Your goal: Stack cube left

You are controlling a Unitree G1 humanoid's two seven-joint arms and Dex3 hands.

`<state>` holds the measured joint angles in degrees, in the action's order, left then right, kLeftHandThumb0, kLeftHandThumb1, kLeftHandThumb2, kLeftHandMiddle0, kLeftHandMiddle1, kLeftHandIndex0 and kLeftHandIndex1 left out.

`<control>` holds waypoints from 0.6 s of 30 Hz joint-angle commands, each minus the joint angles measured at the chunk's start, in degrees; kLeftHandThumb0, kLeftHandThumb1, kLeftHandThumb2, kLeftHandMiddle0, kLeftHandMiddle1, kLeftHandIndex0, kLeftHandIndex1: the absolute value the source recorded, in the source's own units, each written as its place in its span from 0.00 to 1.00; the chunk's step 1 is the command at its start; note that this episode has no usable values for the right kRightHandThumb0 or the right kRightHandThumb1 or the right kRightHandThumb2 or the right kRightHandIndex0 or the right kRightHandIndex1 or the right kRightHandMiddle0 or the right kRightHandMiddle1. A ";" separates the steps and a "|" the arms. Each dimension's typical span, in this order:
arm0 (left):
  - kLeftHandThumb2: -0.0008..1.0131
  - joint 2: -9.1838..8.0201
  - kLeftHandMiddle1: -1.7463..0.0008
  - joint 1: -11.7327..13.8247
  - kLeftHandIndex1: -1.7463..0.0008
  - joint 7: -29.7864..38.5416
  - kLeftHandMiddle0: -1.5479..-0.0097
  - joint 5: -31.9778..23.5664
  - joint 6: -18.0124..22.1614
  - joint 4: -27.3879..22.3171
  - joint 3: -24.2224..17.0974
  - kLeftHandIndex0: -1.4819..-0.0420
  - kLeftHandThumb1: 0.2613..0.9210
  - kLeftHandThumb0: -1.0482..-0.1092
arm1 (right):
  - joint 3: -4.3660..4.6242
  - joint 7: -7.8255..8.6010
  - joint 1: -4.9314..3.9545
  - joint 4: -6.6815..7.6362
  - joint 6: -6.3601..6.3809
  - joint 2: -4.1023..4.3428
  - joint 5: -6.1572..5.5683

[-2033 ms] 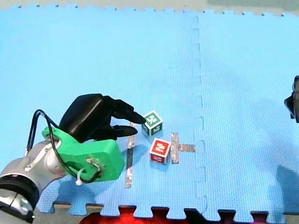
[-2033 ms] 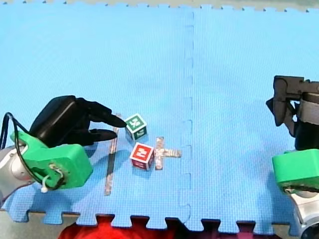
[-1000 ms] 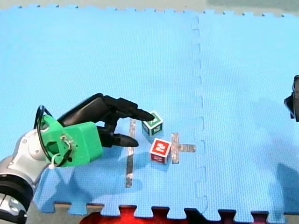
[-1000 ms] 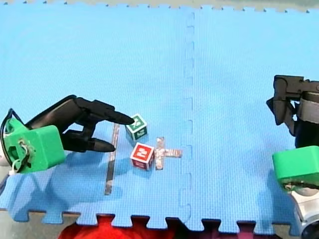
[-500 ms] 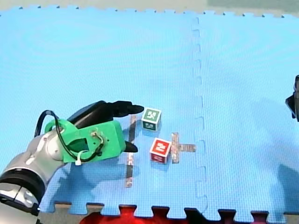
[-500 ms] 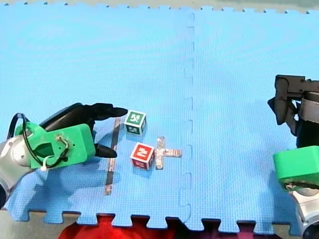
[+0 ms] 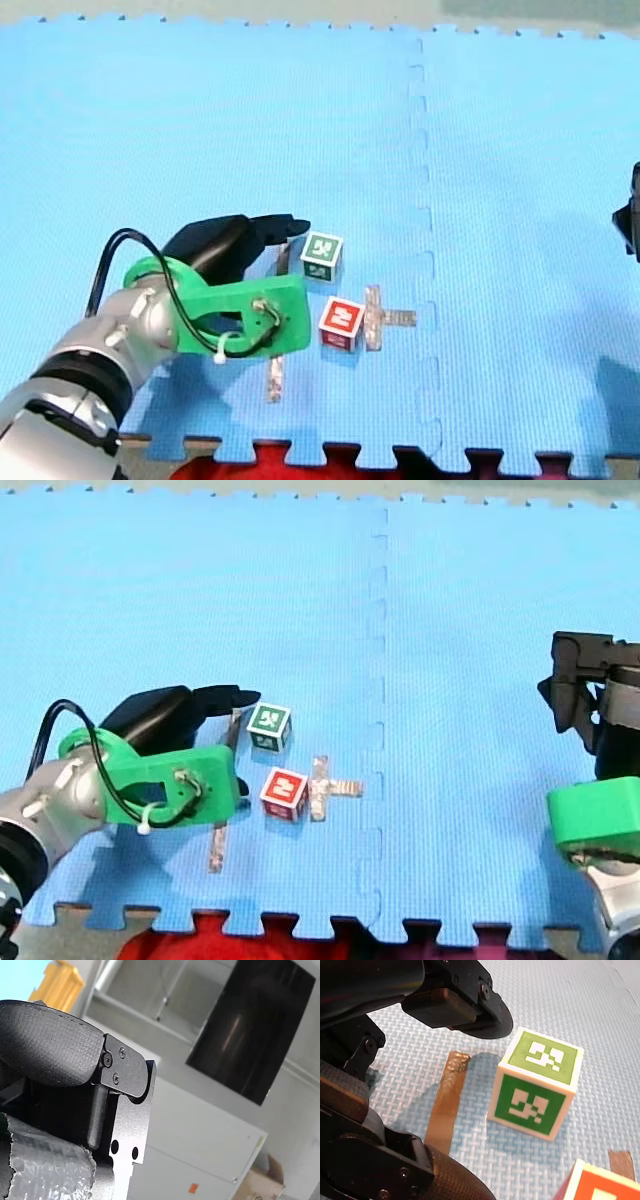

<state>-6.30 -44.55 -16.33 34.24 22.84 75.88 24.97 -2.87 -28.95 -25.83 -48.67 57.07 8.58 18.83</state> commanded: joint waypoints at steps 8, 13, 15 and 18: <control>0.00 2.35 0.00 0.19 0.98 -4.23 0.53 -1.49 -2.05 0.53 -1.68 0.60 0.65 0.35 | 0.11 0.11 0.51 0.60 -0.87 -0.66 -0.56; 0.01 2.59 0.00 0.12 0.95 -3.64 0.49 -1.86 -2.04 0.59 -2.19 0.48 0.68 0.51 | 0.17 0.07 0.40 0.62 -1.05 -0.82 -0.55; 0.01 3.05 0.00 0.07 0.94 -4.10 0.48 -2.06 -2.16 0.62 -2.48 0.43 0.69 0.55 | 0.20 -0.03 0.36 0.48 -1.05 -0.89 -0.50; 0.01 3.44 0.00 0.11 0.95 -5.26 0.47 -2.48 -1.74 0.72 -3.06 0.41 0.70 0.56 | 0.23 -0.12 0.29 0.14 -0.97 -0.90 -0.48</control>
<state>-3.00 -44.55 -21.32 32.04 20.96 76.31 22.19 -2.61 -28.88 -25.50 -48.39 56.07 7.54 18.40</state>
